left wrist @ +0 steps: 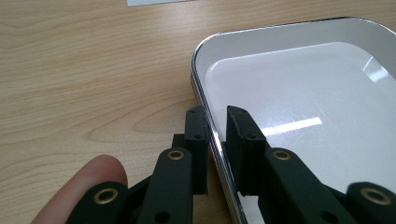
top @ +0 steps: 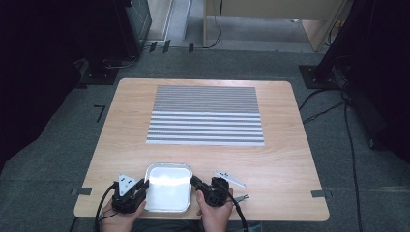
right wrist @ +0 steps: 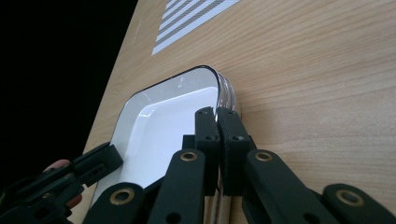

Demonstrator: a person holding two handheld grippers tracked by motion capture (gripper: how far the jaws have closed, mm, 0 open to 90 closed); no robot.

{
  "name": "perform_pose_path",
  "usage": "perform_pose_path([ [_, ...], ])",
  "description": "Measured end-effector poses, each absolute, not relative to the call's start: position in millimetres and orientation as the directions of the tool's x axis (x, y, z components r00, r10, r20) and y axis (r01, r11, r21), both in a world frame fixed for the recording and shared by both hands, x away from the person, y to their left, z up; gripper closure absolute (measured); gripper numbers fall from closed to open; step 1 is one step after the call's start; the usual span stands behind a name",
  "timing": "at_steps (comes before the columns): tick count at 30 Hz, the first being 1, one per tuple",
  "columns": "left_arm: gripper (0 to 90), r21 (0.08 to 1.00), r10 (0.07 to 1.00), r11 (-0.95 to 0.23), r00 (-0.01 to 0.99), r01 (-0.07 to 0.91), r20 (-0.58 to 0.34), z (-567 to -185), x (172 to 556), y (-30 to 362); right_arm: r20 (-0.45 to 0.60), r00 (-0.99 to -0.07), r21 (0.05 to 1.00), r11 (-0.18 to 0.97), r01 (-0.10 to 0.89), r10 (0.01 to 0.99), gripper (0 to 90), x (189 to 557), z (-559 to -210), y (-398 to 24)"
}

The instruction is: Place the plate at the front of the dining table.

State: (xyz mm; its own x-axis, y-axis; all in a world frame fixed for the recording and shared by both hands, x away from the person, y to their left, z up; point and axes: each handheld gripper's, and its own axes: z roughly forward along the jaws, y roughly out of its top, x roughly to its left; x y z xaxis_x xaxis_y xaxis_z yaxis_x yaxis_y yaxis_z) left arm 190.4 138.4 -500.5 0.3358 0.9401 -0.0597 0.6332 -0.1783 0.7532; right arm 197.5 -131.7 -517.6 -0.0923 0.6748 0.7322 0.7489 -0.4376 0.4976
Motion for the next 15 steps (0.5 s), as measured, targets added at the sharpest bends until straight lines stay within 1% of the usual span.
perform_pose_path([
  [1,79.0,0.752,0.940,-0.177,0.337,0.635,-0.063,-500.7,190.9,138.6,0.749,-0.087,0.483,-0.450,0.751,0.657,89.2,197.4,-517.0,-133.4],
  [6,77.6,0.752,0.938,-0.180,0.341,0.634,-0.063,-501.6,190.9,137.6,0.768,-0.093,0.474,-0.467,0.746,0.633,89.4,197.1,-514.3,-136.2],
  [12,68.5,0.756,0.934,-0.180,0.350,0.630,-0.068,-501.9,190.3,135.1,0.769,-0.089,0.472,-0.468,0.747,0.634,88.5,196.3,-515.0,-136.8],
  [15,67.9,0.758,0.934,-0.184,0.352,0.626,-0.064,-502.1,190.1,134.9,0.759,-0.098,0.483,-0.455,0.748,0.644,88.0,196.0,-516.7,-135.9],
])
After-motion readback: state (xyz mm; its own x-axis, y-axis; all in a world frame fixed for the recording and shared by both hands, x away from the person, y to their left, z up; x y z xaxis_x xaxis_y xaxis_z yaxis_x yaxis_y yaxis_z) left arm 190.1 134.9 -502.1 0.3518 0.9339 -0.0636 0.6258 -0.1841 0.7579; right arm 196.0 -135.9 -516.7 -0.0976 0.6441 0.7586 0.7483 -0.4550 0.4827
